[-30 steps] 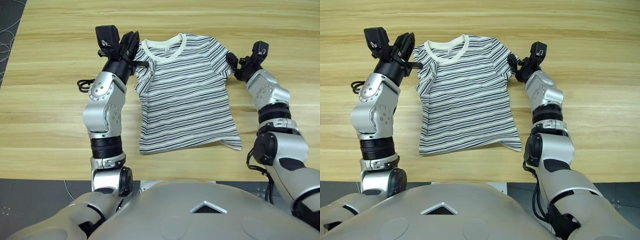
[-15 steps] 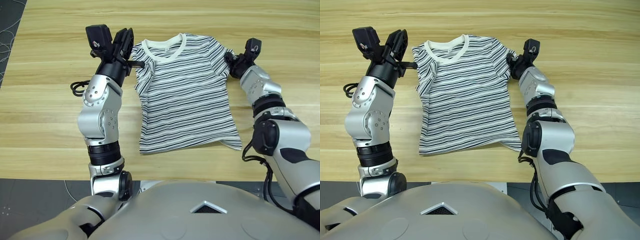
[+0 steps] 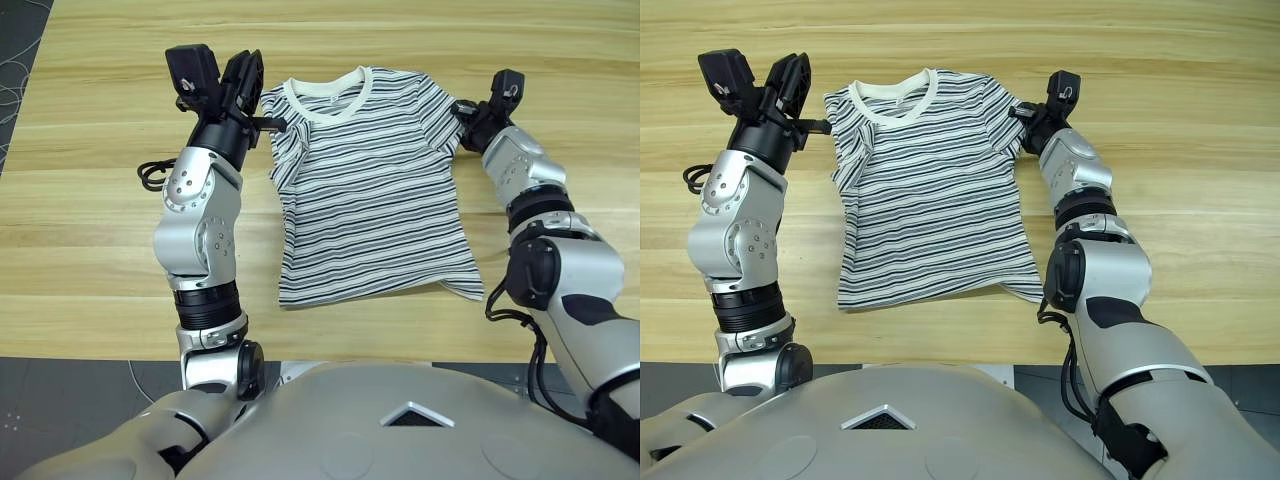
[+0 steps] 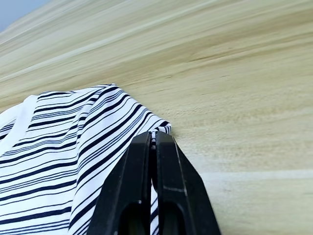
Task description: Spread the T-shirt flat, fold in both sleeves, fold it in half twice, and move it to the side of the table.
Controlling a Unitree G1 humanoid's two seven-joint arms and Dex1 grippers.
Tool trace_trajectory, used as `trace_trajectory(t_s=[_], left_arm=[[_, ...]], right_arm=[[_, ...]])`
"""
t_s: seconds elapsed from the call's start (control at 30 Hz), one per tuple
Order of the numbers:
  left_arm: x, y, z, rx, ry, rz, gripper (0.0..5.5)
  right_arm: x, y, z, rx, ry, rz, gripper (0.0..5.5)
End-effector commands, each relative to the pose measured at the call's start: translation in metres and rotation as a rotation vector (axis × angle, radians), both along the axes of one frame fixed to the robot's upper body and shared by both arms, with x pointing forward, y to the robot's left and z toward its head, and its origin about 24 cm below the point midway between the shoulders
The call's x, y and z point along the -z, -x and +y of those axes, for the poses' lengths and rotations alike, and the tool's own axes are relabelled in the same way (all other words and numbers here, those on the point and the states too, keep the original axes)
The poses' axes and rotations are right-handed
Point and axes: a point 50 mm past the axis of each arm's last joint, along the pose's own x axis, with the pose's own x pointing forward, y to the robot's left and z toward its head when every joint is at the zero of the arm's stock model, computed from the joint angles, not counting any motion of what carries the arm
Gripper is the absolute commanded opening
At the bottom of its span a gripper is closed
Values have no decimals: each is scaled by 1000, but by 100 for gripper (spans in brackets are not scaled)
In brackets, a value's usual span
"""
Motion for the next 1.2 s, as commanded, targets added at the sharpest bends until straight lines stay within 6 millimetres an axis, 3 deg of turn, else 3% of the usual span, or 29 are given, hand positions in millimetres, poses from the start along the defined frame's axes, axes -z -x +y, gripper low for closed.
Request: trace_trajectory(t_s=[0.03, 0.23, 0.43, 0.63, 0.83, 0.97, 1.2], left_arm=[[-2, -3, 0, -11, -9, -6, 72], [-3, -4, -1, -9, -8, -11, 72], [-3, -5, -2, -9, -7, -16, 72], [-2, -6, -4, -5, -4, -18, 72], [-7, -5, -7, 0, 3, -37, 72], [-7, -6, -7, -2, 2, -39, 72], [-5, -7, -10, 3, 7, -36, 72]], right_arm=[[-6, -3, -3, -1, -3, -7, 14], [-12, -6, -2, -7, 1, -44, 14], [-26, -10, 28, -147, 3, -146, 14], [-15, 0, 55, -303, 17, -97, 14], [10, 15, 67, -375, 75, -5, 14], [11, 22, 81, -462, 64, -29, 14], [9, 20, 98, -448, 51, -31, 14]])
